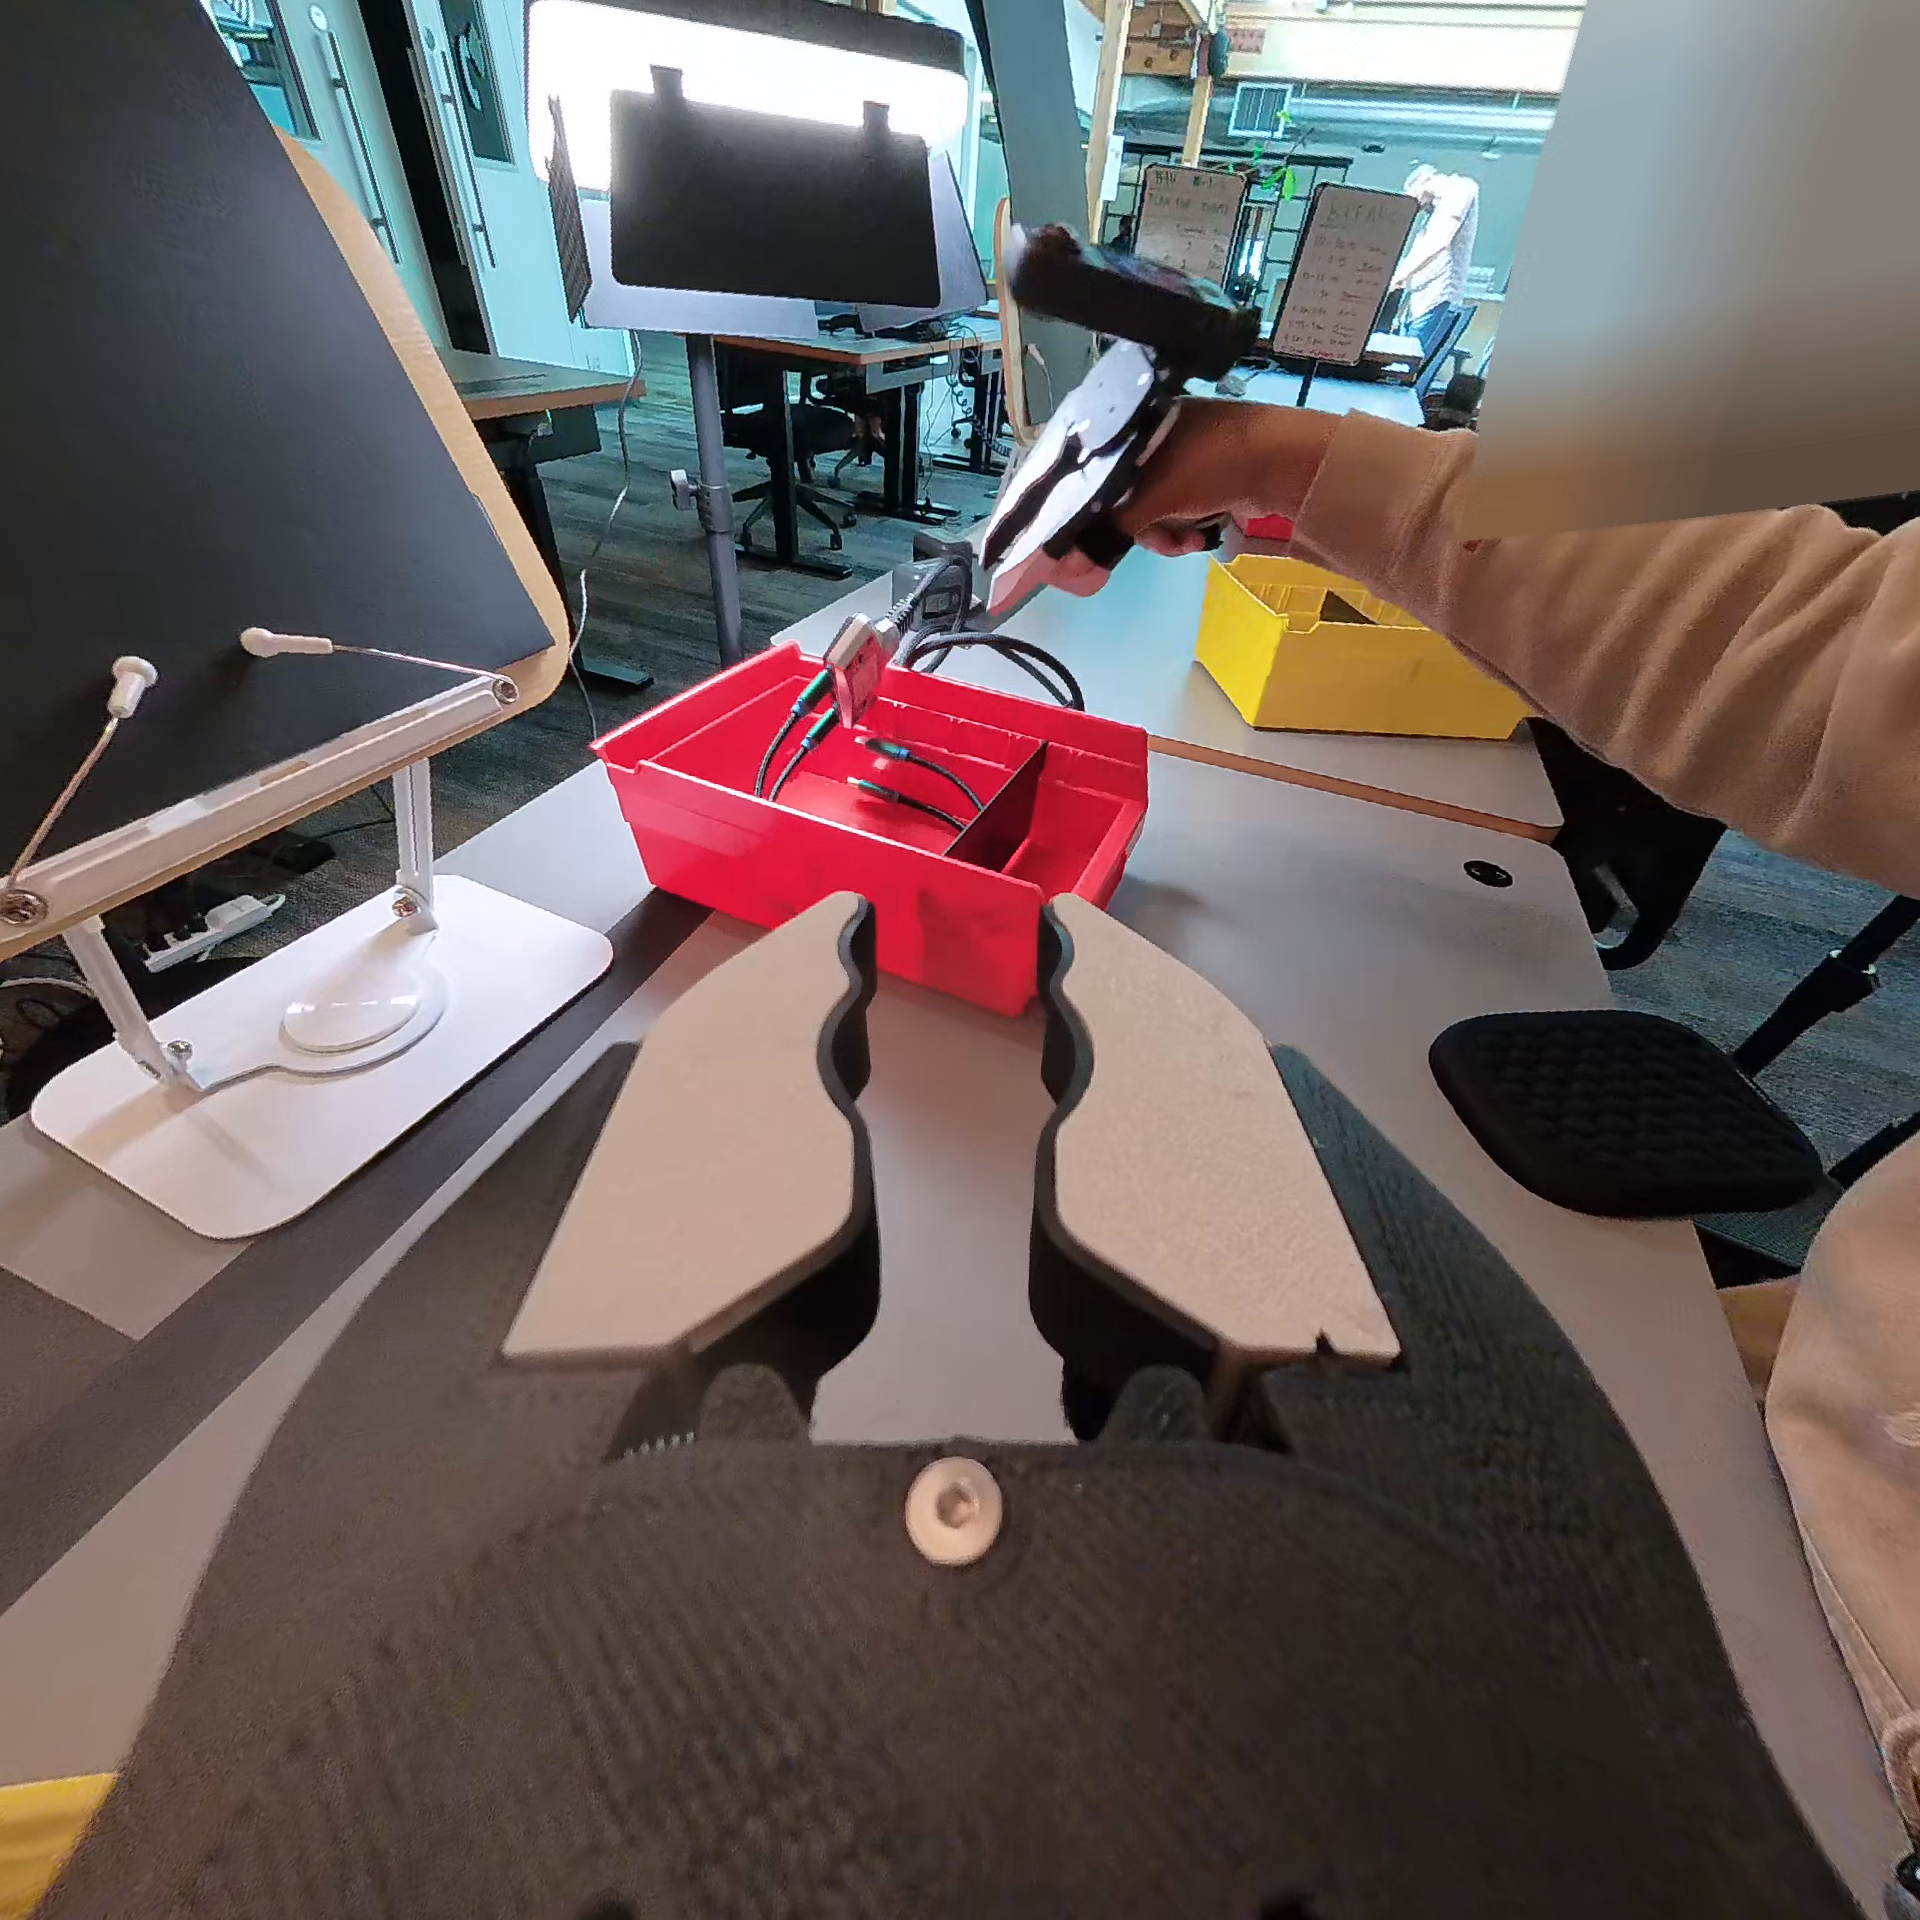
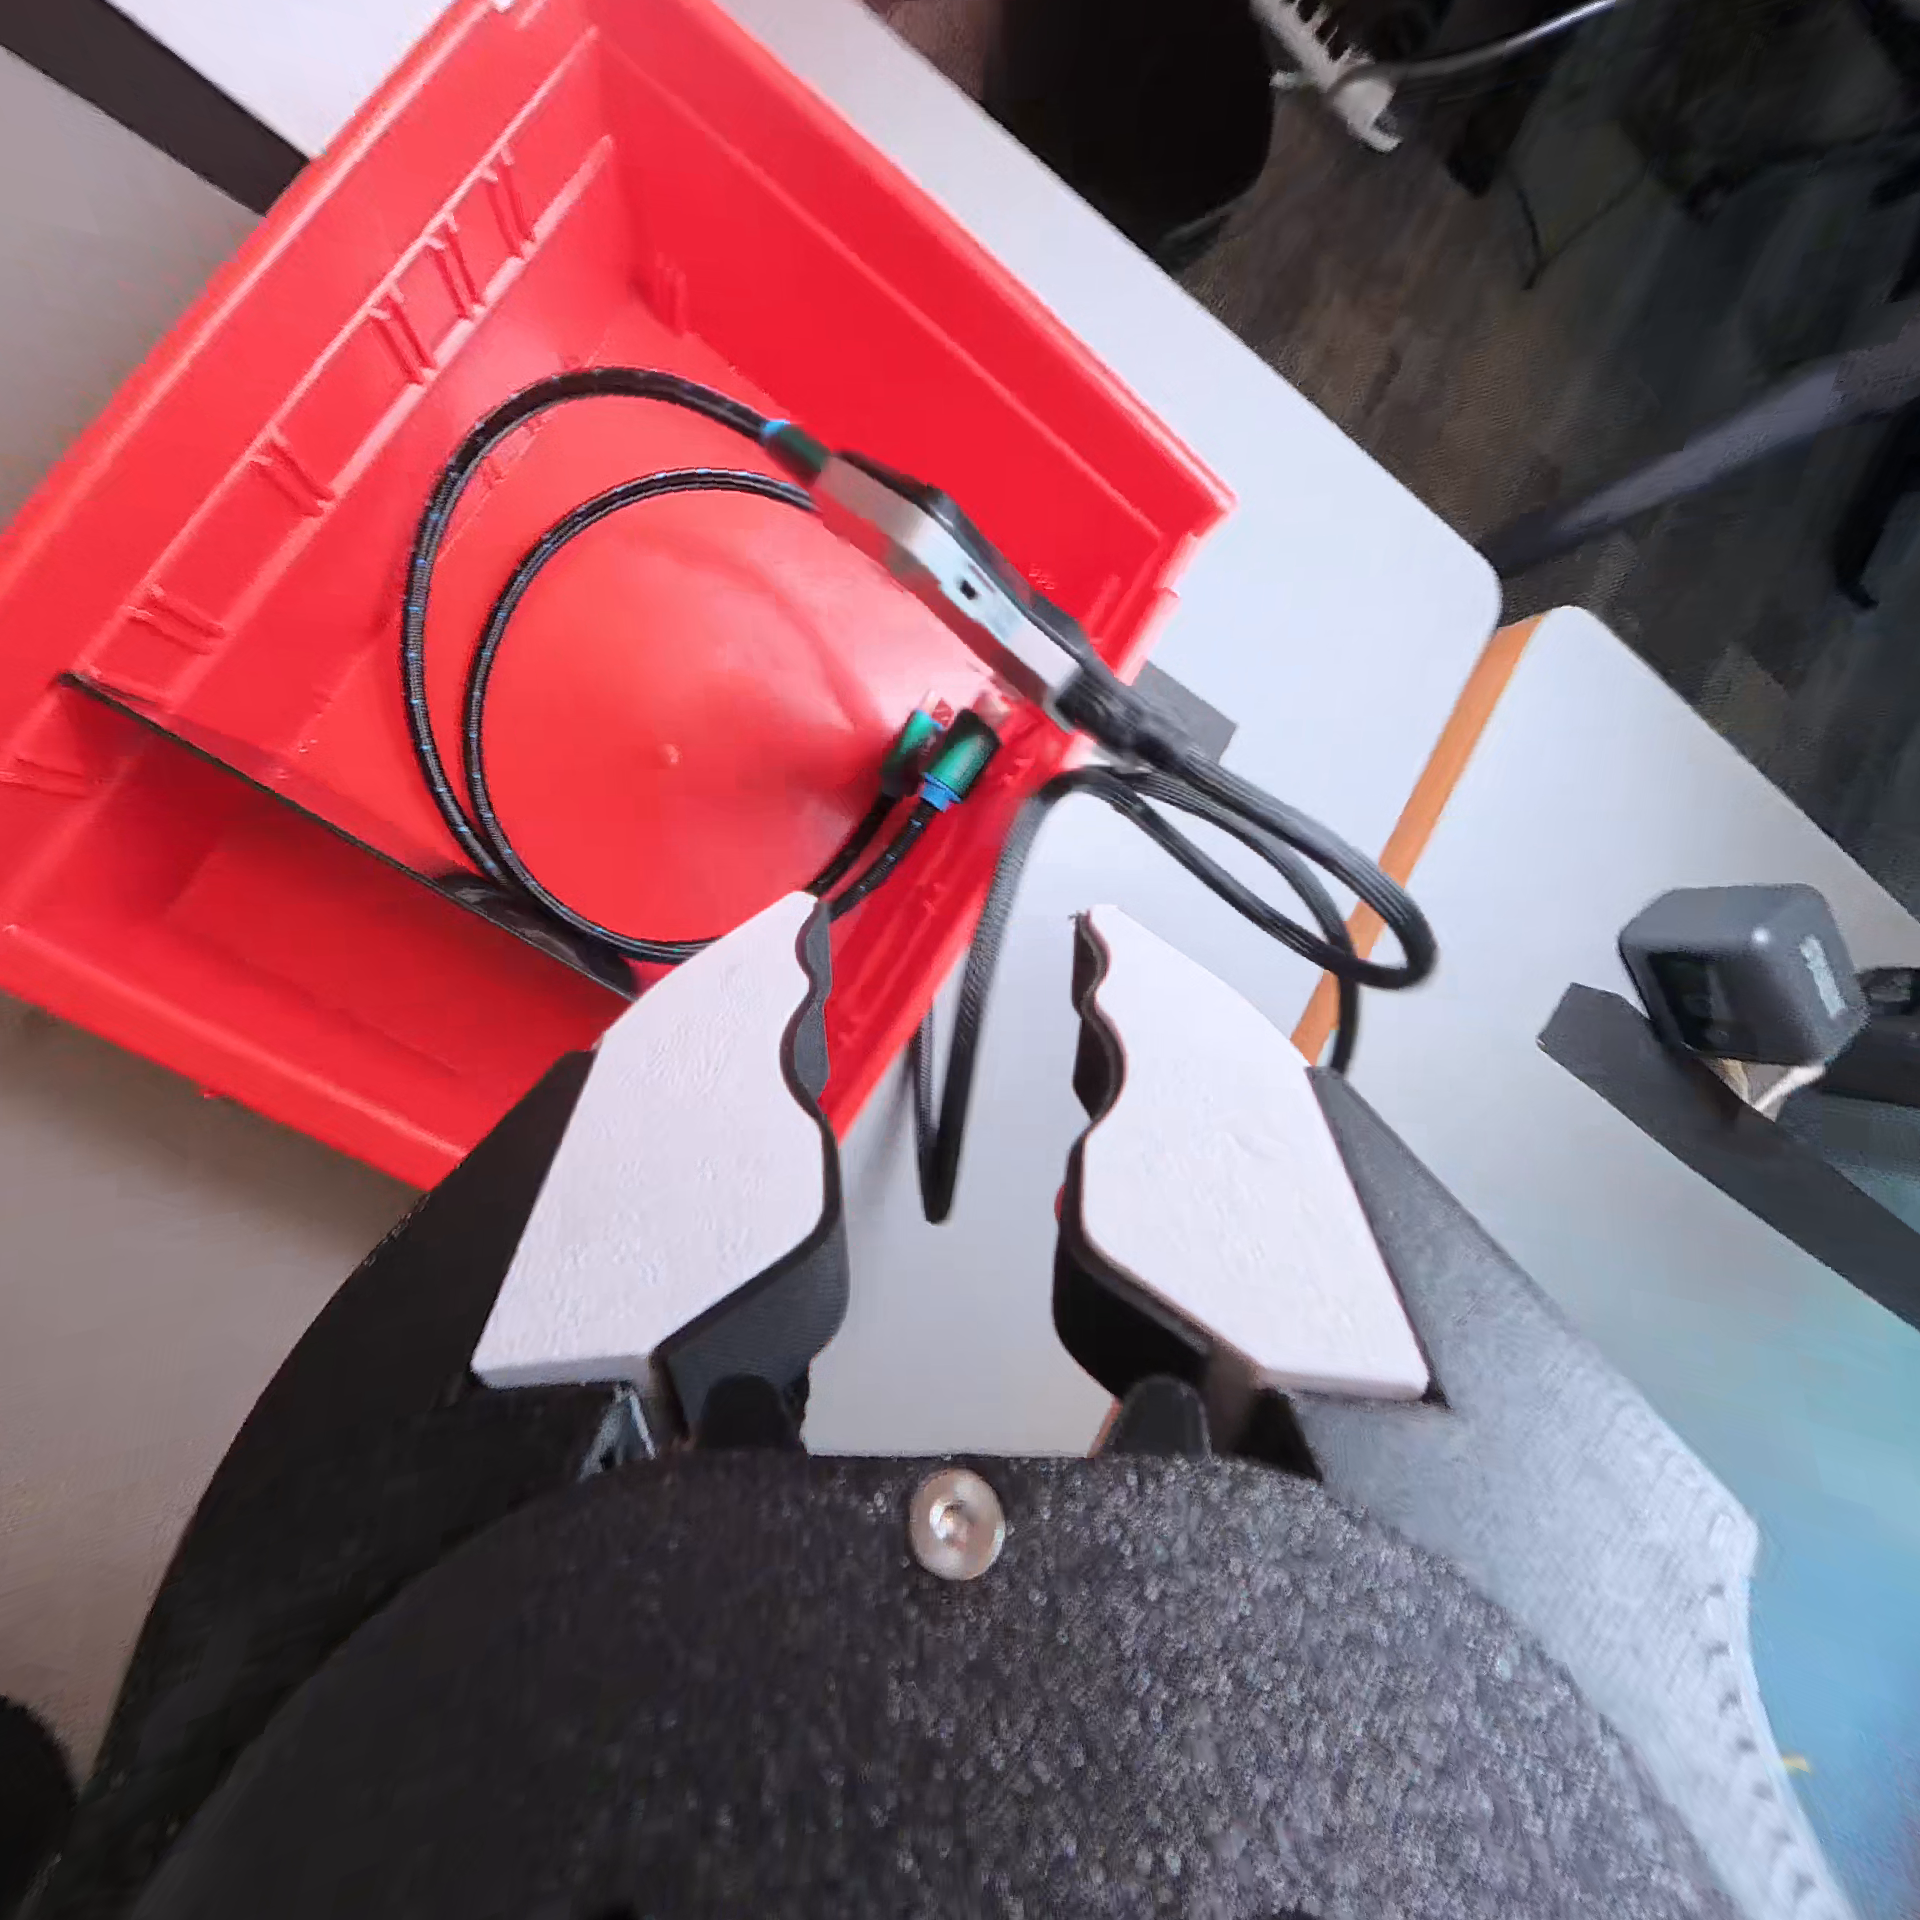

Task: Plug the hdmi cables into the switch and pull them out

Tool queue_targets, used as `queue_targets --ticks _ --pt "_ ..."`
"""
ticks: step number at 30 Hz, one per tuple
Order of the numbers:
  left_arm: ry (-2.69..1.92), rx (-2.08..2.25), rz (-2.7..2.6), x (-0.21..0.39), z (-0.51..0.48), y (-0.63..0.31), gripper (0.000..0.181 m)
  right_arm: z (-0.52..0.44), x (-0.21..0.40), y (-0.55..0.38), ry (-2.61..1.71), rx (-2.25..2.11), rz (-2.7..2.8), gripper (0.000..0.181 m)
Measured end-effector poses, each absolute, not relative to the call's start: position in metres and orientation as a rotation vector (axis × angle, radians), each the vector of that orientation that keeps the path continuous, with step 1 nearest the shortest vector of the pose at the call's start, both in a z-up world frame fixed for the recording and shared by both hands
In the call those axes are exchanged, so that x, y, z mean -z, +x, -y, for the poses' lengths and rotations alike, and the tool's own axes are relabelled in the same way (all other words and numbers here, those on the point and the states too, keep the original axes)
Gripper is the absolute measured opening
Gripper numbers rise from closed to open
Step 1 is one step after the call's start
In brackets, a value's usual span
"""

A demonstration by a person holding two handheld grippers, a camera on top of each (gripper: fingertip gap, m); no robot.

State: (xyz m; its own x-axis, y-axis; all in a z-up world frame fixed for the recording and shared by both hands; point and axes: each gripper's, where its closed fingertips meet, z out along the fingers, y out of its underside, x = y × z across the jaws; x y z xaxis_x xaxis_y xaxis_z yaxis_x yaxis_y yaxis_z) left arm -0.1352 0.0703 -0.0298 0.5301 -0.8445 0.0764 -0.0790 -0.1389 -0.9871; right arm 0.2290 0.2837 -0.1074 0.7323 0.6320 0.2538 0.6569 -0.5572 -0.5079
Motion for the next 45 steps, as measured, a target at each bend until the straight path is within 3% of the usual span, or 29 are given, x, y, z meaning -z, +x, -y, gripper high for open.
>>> queue_targets --ticks 4,8,14,18,19,21,22,28,40,45 --pt "-1.612 0.807 -0.820 0.038 -0.074 -0.130 0.029 -0.286 0.107 0.281 -2.290 0.013 0.831 0.047" --pt "-1.650 0.806 -0.838 0.050 -0.078 -0.122 0.030 -0.284 0.147 0.325 -2.353 -0.124 0.748 0.059" --pt "-1.722 0.767 -0.847 0.071 -0.081 -0.116 0.029 -0.299 0.183 0.358 -2.290 -0.186 0.604 0.056" --pt "-1.783 0.702 -0.800 0.090 -0.077 -0.127 0.030 -0.301 0.174 0.345 -2.162 -0.282 0.623 0.052" --pt "-1.797 0.692 -0.792 0.096 -0.074 -0.131 0.030 -0.300 0.176 0.341 -2.152 -0.257 0.669 0.045" --pt "-1.835 0.670 -0.776 0.110 -0.066 -0.141 0.030 -0.297 0.178 0.334 -2.102 -0.150 0.797 0.009" --pt "-1.853 0.664 -0.767 0.118 -0.060 -0.146 0.030 -0.296 0.176 0.330 -2.072 -0.085 0.849 0.007" --pt "-1.930 0.653 -0.723 0.156 -0.028 -0.167 0.030 -0.300 0.109 0.306 -1.882 0.186 0.986 0.007" --pt "-1.861 0.690 -0.700 0.155 -0.013 -0.172 0.029 -0.317 -0.029 0.207 -1.696 0.342 1.073 0.007" --pt "-1.831 0.711 -0.689 0.153 -0.011 -0.175 0.029 -0.314 -0.028 0.156 -1.698 0.226 1.109 0.007"
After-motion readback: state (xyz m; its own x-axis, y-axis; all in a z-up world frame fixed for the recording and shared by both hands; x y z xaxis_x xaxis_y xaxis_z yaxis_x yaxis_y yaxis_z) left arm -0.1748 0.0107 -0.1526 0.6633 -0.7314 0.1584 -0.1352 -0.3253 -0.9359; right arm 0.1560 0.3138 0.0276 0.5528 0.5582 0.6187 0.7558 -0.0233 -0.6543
